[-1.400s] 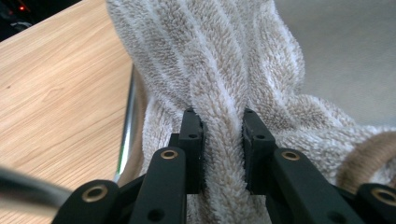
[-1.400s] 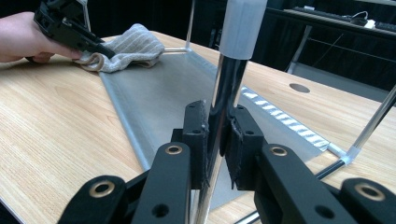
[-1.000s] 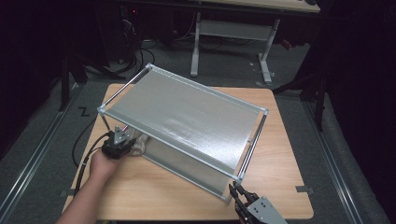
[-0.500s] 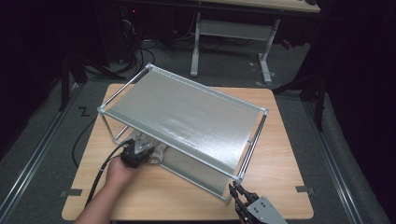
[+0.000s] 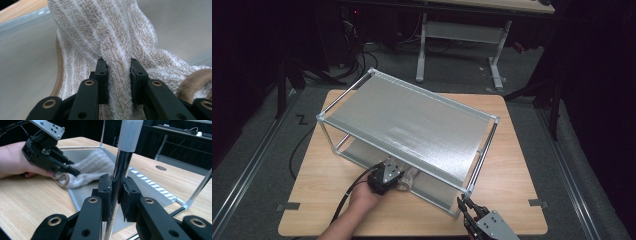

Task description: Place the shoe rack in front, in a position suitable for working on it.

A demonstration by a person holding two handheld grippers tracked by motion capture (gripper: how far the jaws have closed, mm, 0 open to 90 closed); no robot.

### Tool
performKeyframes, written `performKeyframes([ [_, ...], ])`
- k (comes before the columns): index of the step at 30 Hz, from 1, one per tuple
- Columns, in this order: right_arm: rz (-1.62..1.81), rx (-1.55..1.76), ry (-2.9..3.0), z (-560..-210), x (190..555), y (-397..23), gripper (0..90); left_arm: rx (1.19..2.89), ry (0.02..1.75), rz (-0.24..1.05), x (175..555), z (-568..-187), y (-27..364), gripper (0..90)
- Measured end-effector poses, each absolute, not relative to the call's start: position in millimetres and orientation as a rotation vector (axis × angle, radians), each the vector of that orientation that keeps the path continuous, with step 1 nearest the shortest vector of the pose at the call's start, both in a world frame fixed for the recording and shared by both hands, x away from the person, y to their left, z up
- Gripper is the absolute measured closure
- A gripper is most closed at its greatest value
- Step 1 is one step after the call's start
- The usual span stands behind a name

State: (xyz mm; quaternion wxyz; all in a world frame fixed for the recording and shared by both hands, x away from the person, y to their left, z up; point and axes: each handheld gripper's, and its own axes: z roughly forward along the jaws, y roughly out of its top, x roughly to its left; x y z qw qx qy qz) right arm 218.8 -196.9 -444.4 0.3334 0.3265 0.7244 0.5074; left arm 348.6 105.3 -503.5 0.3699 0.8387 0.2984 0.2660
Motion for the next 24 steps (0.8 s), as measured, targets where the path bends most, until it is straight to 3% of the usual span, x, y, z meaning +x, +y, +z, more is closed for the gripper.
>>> performKeyframes([
  [10,1.324,0.856,1.892,-444.3,218.6,-196.7,79.2,2.168,0.63,0.533,320.1,-500.4,39.0,72.7],
  [17,1.324,0.853,1.893,-444.3,218.7,-196.8,79.2,2.188,0.561,0.496,302.6,-497.1,3.6,72.1],
  [24,1.322,0.851,1.894,-444.2,218.8,-196.9,79.2,2.192,0.549,0.491,297.1,-497.5,-6.6,72.0],
])
